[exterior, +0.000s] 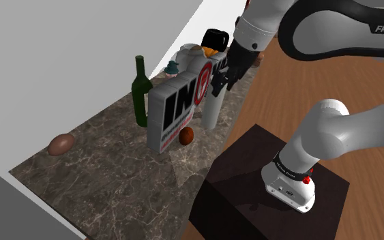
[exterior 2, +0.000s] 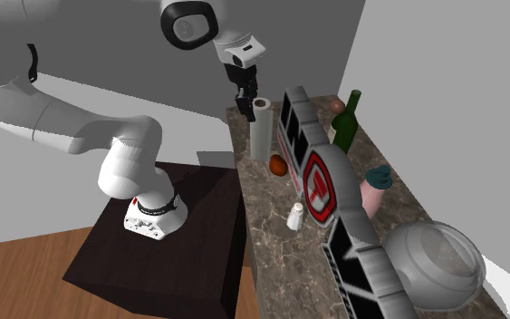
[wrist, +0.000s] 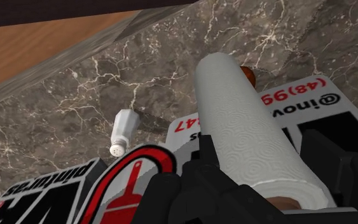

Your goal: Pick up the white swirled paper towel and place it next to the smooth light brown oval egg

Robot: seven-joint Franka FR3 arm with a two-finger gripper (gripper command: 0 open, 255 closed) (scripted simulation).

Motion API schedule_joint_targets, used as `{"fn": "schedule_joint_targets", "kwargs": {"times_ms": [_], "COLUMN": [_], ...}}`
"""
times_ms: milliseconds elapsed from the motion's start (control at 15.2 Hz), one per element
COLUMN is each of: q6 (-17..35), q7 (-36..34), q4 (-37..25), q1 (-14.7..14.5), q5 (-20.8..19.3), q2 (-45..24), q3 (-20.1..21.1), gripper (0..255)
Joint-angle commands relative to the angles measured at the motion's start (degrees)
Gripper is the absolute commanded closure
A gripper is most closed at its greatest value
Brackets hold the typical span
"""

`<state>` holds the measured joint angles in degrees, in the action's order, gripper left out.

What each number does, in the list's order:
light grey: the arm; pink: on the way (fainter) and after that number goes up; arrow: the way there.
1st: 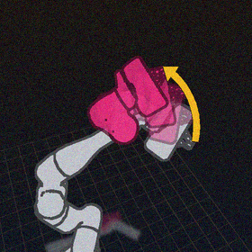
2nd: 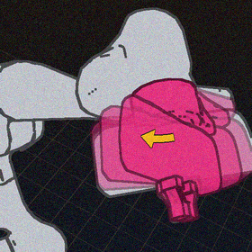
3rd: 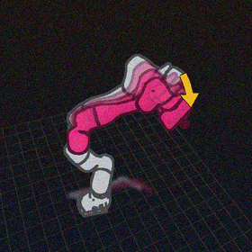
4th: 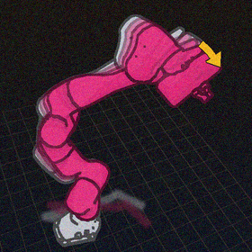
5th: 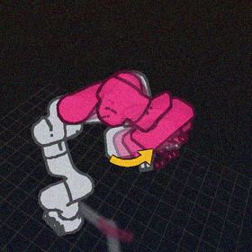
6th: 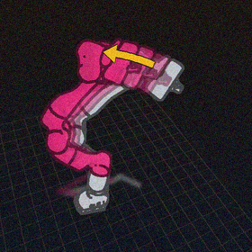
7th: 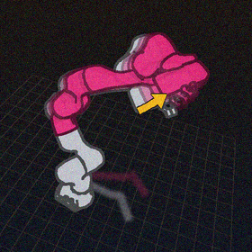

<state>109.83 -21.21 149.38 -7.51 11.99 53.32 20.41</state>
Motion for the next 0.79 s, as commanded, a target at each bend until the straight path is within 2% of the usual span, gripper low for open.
{"fn": "schedule_joint_targets", "kwargs": {"times_ms": [0, 726], "q6": [-1.42, -8.97], "q7": [0.03, 0.2], "q4": [-1.49, -10.73], "q1": [0.18, 1.26], "q5": [-0.31, -1.96], "q2": [-0.08, -1.74], "q3": [-0.33, -1.97], "gripper": [255, 255]}}
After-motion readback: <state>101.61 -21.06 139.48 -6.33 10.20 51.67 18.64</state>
